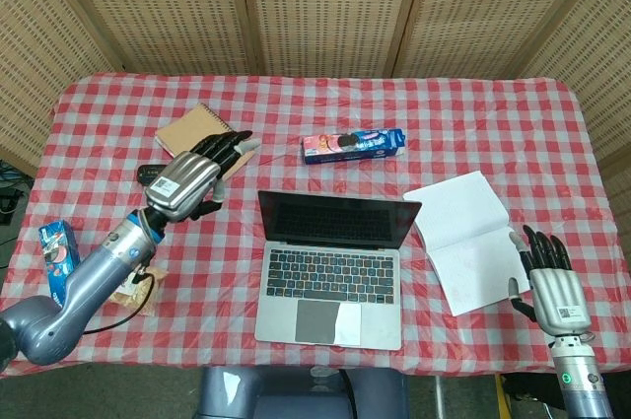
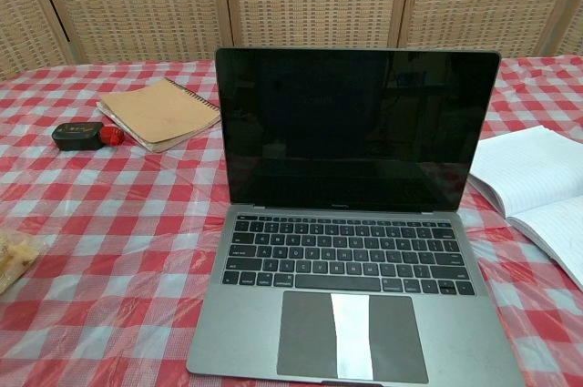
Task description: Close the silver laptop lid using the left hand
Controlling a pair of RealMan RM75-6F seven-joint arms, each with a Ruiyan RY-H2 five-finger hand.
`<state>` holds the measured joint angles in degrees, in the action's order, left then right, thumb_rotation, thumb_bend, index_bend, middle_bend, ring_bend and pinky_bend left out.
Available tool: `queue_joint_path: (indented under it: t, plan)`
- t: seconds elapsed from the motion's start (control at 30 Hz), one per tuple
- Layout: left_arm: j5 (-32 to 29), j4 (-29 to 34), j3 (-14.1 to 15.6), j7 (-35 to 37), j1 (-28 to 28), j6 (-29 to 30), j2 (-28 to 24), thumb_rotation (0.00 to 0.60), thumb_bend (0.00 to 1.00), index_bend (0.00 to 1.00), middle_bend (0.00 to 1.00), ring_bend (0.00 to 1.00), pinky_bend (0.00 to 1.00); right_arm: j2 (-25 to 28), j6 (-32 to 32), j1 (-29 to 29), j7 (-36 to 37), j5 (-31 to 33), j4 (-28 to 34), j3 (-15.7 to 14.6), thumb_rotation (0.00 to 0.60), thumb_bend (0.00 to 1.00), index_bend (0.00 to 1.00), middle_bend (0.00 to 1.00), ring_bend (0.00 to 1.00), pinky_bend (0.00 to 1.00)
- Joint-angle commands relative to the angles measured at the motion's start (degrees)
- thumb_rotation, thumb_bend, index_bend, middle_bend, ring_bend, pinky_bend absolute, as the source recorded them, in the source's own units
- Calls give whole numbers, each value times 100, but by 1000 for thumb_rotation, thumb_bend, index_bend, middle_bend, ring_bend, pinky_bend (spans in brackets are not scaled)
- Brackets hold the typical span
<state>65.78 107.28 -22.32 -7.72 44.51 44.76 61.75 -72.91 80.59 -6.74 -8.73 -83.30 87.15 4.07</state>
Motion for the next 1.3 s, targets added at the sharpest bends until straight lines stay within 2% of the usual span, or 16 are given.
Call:
queue_joint_path:
  t: [0.03, 0.33, 0.63, 0.97, 1.13, 1.3]
  plan:
    - [-352, -342, -54, -218, 444, -195, 337, 600, 1000, 92, 0, 0, 138, 30, -9, -4, 37, 71, -6, 44, 600, 744, 0, 0, 0, 0]
    - [-1248, -926, 9, -697, 1411, -473, 960, 600, 1000, 189, 5, 67, 222, 101, -23, 2, 88, 206, 30, 99, 600, 744, 0, 0, 0, 0]
    - [-2221, -1524, 180, -913, 2258, -735, 1516, 600, 1000, 198, 8, 77, 230, 145, -97, -13, 176, 316, 18, 126, 600, 743, 0, 0, 0, 0]
    - [-2868, -1868, 356, -1062, 2884, -838, 1883, 600, 1000, 233, 45, 108, 240, 199, -124, -10, 324, 389, 5, 154, 600, 744, 0, 0, 0, 0]
    - [-2985, -1918, 400, -1057, 3098, -750, 2052, 600, 1000, 260, 81, 143, 260, 241, -83, 9, 407, 423, 3, 189, 600, 745, 0, 0, 0, 0]
    - [-3117, -1901, 421, -1007, 3219, -635, 2142, 600, 1000, 328, 162, 212, 312, 256, -87, 12, 445, 405, 11, 172, 600, 744, 0, 0, 0, 0]
